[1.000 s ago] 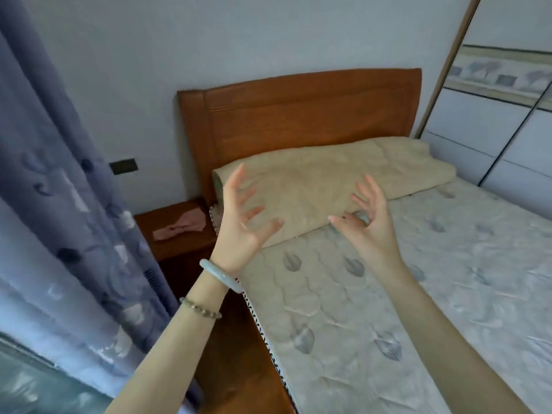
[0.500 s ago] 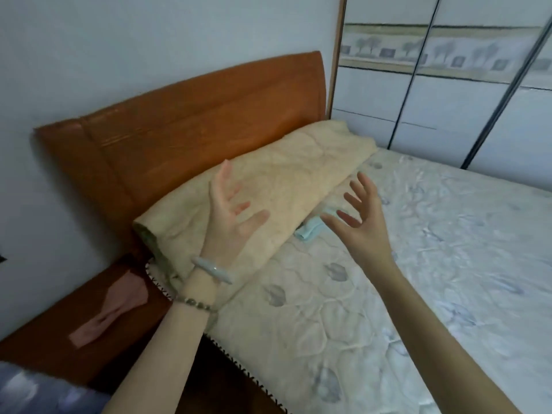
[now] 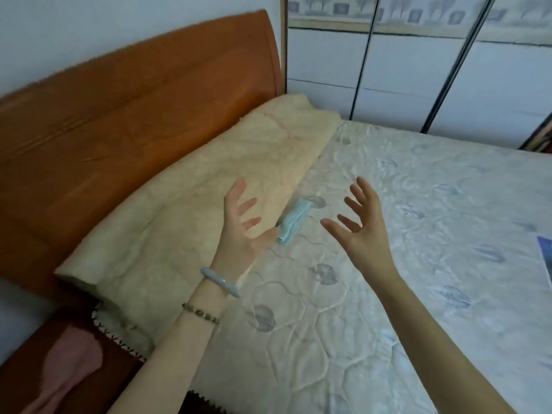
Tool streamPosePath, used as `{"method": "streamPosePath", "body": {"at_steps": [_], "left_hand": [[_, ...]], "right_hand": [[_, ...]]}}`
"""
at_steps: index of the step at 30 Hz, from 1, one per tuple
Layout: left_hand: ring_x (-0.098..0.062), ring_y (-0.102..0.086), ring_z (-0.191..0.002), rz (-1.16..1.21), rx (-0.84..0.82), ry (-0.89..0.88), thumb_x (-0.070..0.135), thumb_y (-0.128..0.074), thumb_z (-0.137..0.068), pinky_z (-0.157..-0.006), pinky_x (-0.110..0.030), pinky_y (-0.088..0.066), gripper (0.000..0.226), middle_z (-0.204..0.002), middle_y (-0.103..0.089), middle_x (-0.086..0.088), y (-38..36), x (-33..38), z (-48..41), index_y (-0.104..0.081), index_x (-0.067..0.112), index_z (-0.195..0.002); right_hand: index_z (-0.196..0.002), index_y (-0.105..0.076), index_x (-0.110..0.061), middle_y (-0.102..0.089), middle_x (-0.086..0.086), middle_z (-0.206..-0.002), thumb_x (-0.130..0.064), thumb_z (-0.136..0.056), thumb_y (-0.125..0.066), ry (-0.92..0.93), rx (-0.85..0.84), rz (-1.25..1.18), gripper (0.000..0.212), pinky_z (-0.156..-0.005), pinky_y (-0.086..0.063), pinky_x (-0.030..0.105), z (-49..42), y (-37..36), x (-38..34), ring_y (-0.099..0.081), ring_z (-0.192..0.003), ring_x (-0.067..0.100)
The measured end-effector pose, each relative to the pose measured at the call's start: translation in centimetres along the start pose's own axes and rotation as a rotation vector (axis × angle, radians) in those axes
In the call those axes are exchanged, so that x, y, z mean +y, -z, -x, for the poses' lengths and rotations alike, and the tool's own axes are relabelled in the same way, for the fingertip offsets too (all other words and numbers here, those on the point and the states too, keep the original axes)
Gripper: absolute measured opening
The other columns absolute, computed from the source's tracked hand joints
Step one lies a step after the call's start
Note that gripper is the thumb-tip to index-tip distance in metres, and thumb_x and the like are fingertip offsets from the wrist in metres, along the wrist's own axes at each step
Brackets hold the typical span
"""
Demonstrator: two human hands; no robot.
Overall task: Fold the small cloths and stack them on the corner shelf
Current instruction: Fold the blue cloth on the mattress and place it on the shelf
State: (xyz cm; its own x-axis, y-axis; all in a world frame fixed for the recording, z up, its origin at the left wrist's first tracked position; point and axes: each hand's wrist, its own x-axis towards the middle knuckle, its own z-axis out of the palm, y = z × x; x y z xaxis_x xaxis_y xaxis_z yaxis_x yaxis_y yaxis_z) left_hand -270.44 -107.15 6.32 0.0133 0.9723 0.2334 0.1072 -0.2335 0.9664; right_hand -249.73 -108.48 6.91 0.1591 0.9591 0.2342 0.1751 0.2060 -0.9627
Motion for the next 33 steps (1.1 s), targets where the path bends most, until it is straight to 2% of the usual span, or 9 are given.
{"method": "streamPosePath", "body": {"at_steps": [2, 6, 9, 12, 16, 18, 25, 30, 33], "left_hand": [[-0.001, -0.040, -0.126, -0.034, -0.058, 0.022, 0.027, -0.080, -0.058, -0.097, -0.027, -0.045, 0.095, -0.141, -0.024, 0.026, -0.5, -1.8, -2.5, -0.025, 0.047, -0.132], [-0.007, -0.039, -0.128, -0.087, -0.141, 0.086, 0.011, -0.079, -0.067, -0.099, -0.032, -0.045, 0.097, -0.144, -0.023, 0.023, -1.3, -6.2, -6.8, -0.021, 0.041, -0.138], [-0.010, -0.039, -0.128, -0.119, -0.169, 0.140, 0.010, -0.076, -0.068, -0.098, -0.027, -0.044, 0.092, -0.145, -0.025, 0.019, -1.2, -9.7, -9.6, -0.024, 0.038, -0.138], [-0.014, -0.039, -0.128, -0.146, -0.195, 0.215, -0.004, -0.074, -0.073, -0.100, -0.029, -0.042, 0.090, -0.146, -0.028, 0.009, -0.9, -14.6, -13.6, -0.026, 0.026, -0.143], [-0.010, -0.042, -0.122, -0.218, -0.268, 0.267, -0.003, -0.070, -0.077, -0.099, -0.031, -0.044, 0.082, -0.132, -0.033, 0.020, -1.9, -23.1, -19.5, -0.029, 0.029, -0.140], [-0.014, -0.042, -0.122, -0.271, -0.311, 0.290, -0.003, -0.068, -0.079, -0.099, -0.033, -0.044, 0.080, -0.136, -0.031, 0.009, -3.0, -27.5, -21.7, -0.027, 0.023, -0.142], [-0.021, -0.044, -0.124, -0.563, -0.595, 0.257, 0.008, -0.067, -0.083, -0.104, -0.039, -0.042, 0.073, -0.141, -0.029, -0.009, -6.5, -43.2, -25.2, -0.026, 0.010, -0.144], [-0.029, -0.032, -0.134, -0.773, -0.665, 0.247, 0.010, -0.069, -0.082, -0.113, -0.034, -0.025, 0.075, -0.144, -0.030, -0.018, -9.1, -50.0, -25.4, -0.027, 0.003, -0.143], [-0.034, -0.036, -0.130, -0.927, -0.722, 0.130, 0.014, -0.076, -0.074, -0.110, -0.036, -0.028, 0.080, -0.140, -0.035, -0.020, -9.9, -52.8, -26.3, -0.032, 0.001, -0.140]], "right_hand": [[-0.147, -0.025, -0.027, -0.037, -0.011, -0.143, -0.013, -0.078, -0.077, -0.039, 0.006, -0.005, 0.089, -0.097, -0.047, 0.025, -2.2, -0.5, 1.7, -0.045, -0.125, 0.000], [-0.148, -0.026, -0.025, -0.037, -0.009, -0.143, -0.012, -0.078, -0.077, -0.100, 0.021, 0.027, 0.088, -0.096, -0.047, 0.023, -6.5, -1.9, 5.5, -0.044, -0.125, 0.002], [-0.147, -0.029, -0.026, -0.038, -0.013, -0.141, -0.011, -0.078, -0.077, -0.156, 0.024, 0.041, 0.085, -0.096, -0.047, 0.022, -9.4, -3.2, 8.6, -0.044, -0.125, 0.002], [-0.146, -0.033, -0.021, -0.040, -0.009, -0.145, -0.010, -0.078, -0.077, -0.186, 0.035, 0.090, 0.082, -0.097, -0.047, 0.022, -12.8, -4.6, 12.3, -0.046, -0.125, 0.004], [-0.142, -0.040, -0.018, -0.047, -0.003, -0.141, -0.010, -0.079, -0.076, -0.242, 0.105, 0.153, 0.073, -0.098, -0.047, 0.027, -17.0, -7.1, 18.9, -0.048, -0.122, 0.008], [-0.140, -0.042, -0.018, -0.049, -0.003, -0.139, -0.010, -0.080, -0.075, -0.297, 0.140, 0.156, 0.069, -0.098, -0.048, 0.028, -18.4, -8.4, 22.8, -0.048, -0.121, 0.008], [-0.138, -0.045, -0.018, -0.051, -0.004, -0.137, -0.013, -0.082, -0.072, -0.505, 0.243, 0.166, 0.062, -0.096, -0.047, 0.022, -20.2, -12.5, 36.3, -0.050, -0.118, 0.008], [-0.137, -0.046, -0.018, -0.049, -0.002, -0.136, -0.013, -0.082, -0.072, -0.603, 0.279, 0.173, 0.061, -0.093, -0.046, 0.021, -20.7, -13.3, 42.5, -0.051, -0.115, 0.011], [-0.136, -0.046, -0.019, -0.049, -0.002, -0.135, -0.012, -0.082, -0.071, -0.645, 0.280, 0.162, 0.060, -0.094, -0.046, 0.023, -20.9, -13.5, 44.9, -0.051, -0.115, 0.011]]}}
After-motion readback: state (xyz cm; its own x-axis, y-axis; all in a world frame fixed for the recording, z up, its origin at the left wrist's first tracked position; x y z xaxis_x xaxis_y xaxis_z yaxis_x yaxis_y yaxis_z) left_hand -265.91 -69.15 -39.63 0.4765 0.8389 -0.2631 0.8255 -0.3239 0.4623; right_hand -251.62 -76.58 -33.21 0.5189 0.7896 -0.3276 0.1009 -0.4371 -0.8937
